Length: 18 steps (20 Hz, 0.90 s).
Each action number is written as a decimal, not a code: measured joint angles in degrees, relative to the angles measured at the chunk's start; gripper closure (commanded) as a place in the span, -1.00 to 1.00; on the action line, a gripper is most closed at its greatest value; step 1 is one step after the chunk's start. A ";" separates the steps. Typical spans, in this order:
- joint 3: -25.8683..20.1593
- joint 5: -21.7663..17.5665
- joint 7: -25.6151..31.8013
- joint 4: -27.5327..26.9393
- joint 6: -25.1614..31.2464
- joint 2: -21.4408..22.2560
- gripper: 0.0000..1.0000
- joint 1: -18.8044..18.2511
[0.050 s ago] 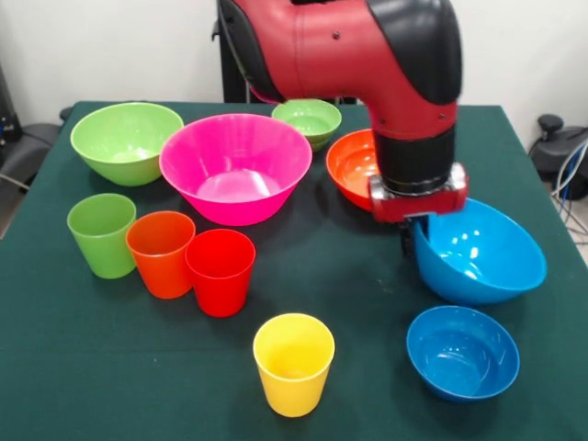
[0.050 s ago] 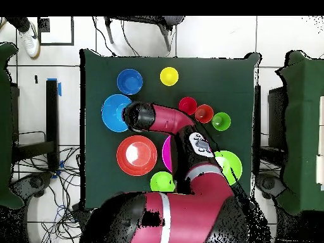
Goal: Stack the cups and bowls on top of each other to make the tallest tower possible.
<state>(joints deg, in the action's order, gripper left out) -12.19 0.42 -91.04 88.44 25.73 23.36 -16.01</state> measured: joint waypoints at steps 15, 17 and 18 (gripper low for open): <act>-0.37 -6.24 0.00 6.19 -0.01 3.14 1.00 -6.72; -0.63 -6.87 0.00 6.62 -0.01 3.28 1.00 -7.32; -0.78 -7.13 0.00 6.83 -0.01 3.38 1.00 -7.59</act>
<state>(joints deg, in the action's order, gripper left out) -12.97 -6.71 -91.04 95.27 25.72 26.75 -23.60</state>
